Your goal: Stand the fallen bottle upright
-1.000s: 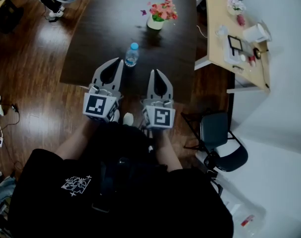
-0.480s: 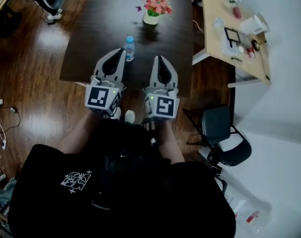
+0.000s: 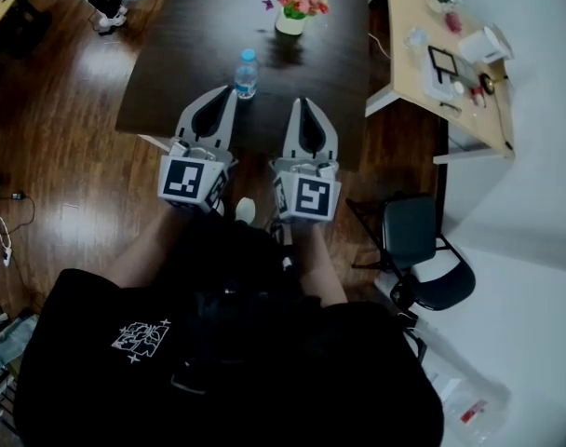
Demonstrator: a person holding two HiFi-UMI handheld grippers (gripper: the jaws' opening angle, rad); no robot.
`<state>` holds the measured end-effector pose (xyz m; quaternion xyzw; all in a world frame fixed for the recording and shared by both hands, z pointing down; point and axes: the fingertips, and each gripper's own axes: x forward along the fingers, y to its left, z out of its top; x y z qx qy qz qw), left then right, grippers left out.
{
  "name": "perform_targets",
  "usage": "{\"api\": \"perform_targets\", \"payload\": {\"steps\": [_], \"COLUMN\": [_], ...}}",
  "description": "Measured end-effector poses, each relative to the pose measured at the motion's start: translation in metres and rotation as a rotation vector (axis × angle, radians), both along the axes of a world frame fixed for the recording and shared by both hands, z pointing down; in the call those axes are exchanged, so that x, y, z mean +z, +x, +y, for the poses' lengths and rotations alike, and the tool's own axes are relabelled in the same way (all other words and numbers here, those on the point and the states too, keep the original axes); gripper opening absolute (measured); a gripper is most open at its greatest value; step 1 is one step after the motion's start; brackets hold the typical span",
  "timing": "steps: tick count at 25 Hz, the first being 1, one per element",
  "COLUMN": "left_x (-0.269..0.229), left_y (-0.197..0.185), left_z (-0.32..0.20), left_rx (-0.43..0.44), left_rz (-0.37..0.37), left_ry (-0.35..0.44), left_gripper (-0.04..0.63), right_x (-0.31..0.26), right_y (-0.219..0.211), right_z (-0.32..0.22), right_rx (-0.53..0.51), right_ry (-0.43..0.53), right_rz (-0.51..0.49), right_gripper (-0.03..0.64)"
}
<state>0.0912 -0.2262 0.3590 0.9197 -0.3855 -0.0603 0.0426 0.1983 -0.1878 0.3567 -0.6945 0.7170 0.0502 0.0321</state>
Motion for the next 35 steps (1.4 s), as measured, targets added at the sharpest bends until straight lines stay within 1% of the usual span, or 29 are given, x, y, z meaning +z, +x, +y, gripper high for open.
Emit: {"api": "perform_targets", "payload": {"steps": [4, 7, 11, 16, 20, 24, 28, 31, 35], "left_x": [-0.004, -0.007, -0.014, -0.014, -0.014, -0.014, -0.015, -0.021, -0.028], "left_y": [-0.007, -0.02, -0.041, -0.091, -0.13, -0.159, -0.168, -0.169, -0.168], "left_z": [0.014, 0.025, 0.049, 0.085, 0.124, 0.163, 0.191, 0.207, 0.219], "left_rx": [0.006, 0.017, 0.045, 0.074, 0.102, 0.137, 0.148, 0.153, 0.141], "left_rz": [0.012, 0.025, 0.042, 0.046, 0.046, 0.054, 0.064, 0.078, 0.073], "left_ry": [0.002, 0.006, 0.04, 0.027, 0.031, 0.022, 0.003, 0.011, 0.021], "left_gripper": [0.0, 0.0, 0.0, 0.0, 0.0, 0.0, -0.001, 0.0, 0.0], "right_x": [-0.002, -0.006, -0.009, -0.01, -0.014, -0.016, -0.017, -0.017, -0.024], "right_y": [-0.006, -0.019, -0.042, -0.097, -0.141, -0.174, -0.185, -0.189, -0.193], "right_z": [0.014, 0.028, 0.054, 0.093, 0.136, 0.177, 0.208, 0.223, 0.233], "right_rx": [0.003, 0.006, 0.032, 0.056, 0.074, 0.1, 0.111, 0.106, 0.078], "right_ry": [0.001, 0.011, 0.014, 0.013, 0.005, 0.007, 0.003, 0.005, -0.007], "right_rz": [0.006, 0.02, 0.019, 0.025, 0.008, 0.016, 0.031, 0.037, 0.012], "right_gripper": [0.009, 0.009, 0.009, 0.009, 0.009, 0.011, 0.012, 0.012, 0.012]}}
